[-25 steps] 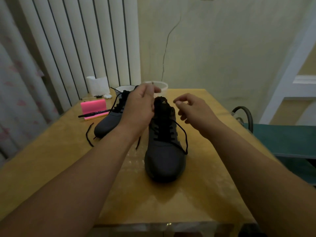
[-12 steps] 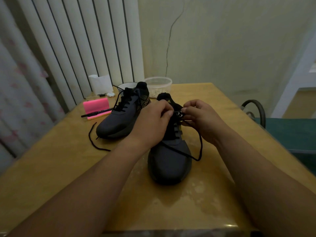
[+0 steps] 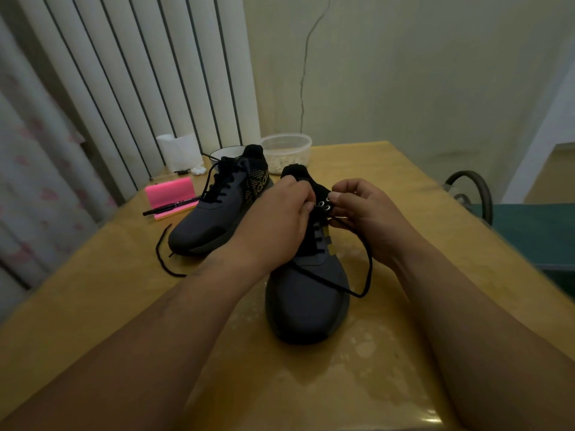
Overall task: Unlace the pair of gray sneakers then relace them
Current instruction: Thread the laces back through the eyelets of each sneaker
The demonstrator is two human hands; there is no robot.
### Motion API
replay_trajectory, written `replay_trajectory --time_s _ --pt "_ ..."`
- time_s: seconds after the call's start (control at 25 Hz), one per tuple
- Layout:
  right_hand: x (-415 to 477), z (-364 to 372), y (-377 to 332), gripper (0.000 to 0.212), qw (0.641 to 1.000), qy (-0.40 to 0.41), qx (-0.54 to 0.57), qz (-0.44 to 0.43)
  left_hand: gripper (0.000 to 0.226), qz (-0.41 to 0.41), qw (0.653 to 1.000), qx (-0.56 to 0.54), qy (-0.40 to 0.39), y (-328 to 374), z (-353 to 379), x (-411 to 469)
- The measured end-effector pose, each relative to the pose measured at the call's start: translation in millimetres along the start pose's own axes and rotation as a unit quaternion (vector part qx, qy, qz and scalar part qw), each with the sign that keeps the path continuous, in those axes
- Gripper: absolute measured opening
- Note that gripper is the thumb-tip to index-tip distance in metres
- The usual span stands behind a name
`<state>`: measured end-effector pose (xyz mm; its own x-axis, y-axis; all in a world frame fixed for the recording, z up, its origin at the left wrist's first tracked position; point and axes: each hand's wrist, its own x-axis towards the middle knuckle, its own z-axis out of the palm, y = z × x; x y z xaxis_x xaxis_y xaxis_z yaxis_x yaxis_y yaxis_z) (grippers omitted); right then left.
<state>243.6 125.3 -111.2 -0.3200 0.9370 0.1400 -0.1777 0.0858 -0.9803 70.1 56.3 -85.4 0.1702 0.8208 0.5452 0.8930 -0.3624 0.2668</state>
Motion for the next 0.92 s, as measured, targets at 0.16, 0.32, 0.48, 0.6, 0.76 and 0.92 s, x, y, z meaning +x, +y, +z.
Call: replay_trajectory --time_s 0.16,0.32,0.48,0.6,0.76,0.92 --pt "-1 1 0 0.016 1.0 0.005 0.001 -0.006 0.01 0.024 0.999 0.037 -0.027 7 -7 5" --pt "-5 2 0 0.019 1.0 0.003 -0.014 -0.015 0.011 0.028 0.997 0.058 -0.036 11 -4 9" --pt "-14 -7 -3 0.011 0.998 -0.052 -0.045 0.0 0.01 -0.016 1.0 0.0 -0.006 6 -3 9" --pt "-18 -2 -1 0.008 0.993 -0.059 -0.101 -0.015 0.01 -0.025 0.999 -0.018 -0.006 6 -6 7" --pt "-18 2 -9 0.019 0.982 0.024 0.184 0.033 0.019 -0.094 0.99 -0.096 -0.035 8 -13 -2" --pt "-15 -28 -22 0.026 0.927 0.048 0.365 0.072 0.029 -0.19 0.942 -0.275 -0.026 6 -19 -12"
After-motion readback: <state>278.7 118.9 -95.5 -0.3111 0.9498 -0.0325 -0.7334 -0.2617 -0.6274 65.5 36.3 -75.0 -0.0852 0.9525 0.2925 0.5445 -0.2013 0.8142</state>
